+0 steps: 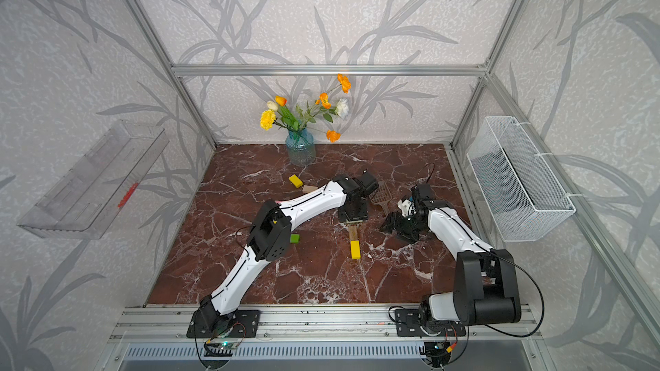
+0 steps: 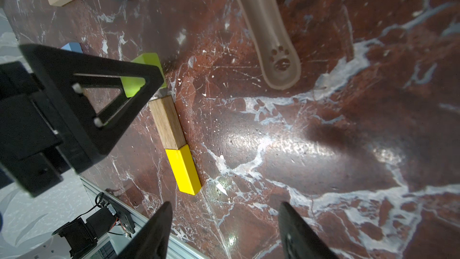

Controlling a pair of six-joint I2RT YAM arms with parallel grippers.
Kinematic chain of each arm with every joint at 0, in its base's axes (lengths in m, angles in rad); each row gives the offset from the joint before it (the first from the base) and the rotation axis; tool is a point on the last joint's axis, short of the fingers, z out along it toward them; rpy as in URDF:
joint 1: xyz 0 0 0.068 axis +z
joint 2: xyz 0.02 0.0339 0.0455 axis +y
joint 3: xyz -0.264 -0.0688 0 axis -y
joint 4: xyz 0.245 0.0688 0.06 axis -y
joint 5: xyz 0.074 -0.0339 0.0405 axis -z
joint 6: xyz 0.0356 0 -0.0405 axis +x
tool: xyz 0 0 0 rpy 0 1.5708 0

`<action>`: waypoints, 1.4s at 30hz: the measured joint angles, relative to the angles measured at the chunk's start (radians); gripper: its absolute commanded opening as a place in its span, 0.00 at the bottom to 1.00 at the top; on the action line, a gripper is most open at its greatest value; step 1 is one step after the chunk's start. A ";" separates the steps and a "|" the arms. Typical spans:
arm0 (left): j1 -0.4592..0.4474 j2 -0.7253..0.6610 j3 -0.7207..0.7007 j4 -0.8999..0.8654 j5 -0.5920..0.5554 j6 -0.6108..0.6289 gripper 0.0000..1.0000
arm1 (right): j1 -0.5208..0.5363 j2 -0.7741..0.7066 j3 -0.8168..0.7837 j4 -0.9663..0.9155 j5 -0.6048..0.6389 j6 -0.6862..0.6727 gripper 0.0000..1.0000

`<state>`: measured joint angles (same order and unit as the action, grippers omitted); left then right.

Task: Assemble the letter c with building blocks
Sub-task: Assemble the building block at the center of the board.

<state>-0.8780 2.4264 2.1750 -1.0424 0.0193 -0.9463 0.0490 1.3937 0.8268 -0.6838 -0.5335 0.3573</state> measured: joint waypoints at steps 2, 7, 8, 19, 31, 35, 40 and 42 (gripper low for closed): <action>0.001 0.000 0.000 0.001 0.000 0.000 0.51 | -0.003 -0.003 0.000 0.000 0.000 -0.003 0.67; 0.001 0.000 0.000 0.003 0.001 0.000 0.51 | -0.009 -0.004 -0.003 0.000 -0.003 -0.008 0.67; 0.001 0.000 0.000 0.004 0.001 -0.001 0.51 | -0.010 -0.004 -0.005 0.000 -0.004 -0.009 0.67; -0.006 0.010 -0.010 0.016 0.006 -0.008 0.51 | -0.023 -0.006 -0.011 -0.001 -0.018 -0.011 0.68; -0.010 0.013 -0.022 0.027 0.010 -0.016 0.59 | -0.037 -0.007 -0.014 -0.001 -0.021 -0.014 0.68; -0.010 0.015 -0.022 0.034 0.015 -0.017 0.62 | -0.037 -0.007 -0.019 -0.001 -0.026 -0.014 0.68; -0.010 0.016 -0.022 0.045 0.025 -0.018 0.65 | -0.040 -0.007 -0.021 -0.001 -0.026 -0.015 0.68; -0.010 0.016 -0.022 0.047 0.027 -0.018 0.66 | -0.041 -0.007 -0.021 -0.001 -0.026 -0.015 0.68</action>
<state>-0.8883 2.4420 2.1529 -0.9955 0.0467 -0.9642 0.0082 1.3865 0.8055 -0.6849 -0.5598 0.3424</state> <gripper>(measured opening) 0.652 0.677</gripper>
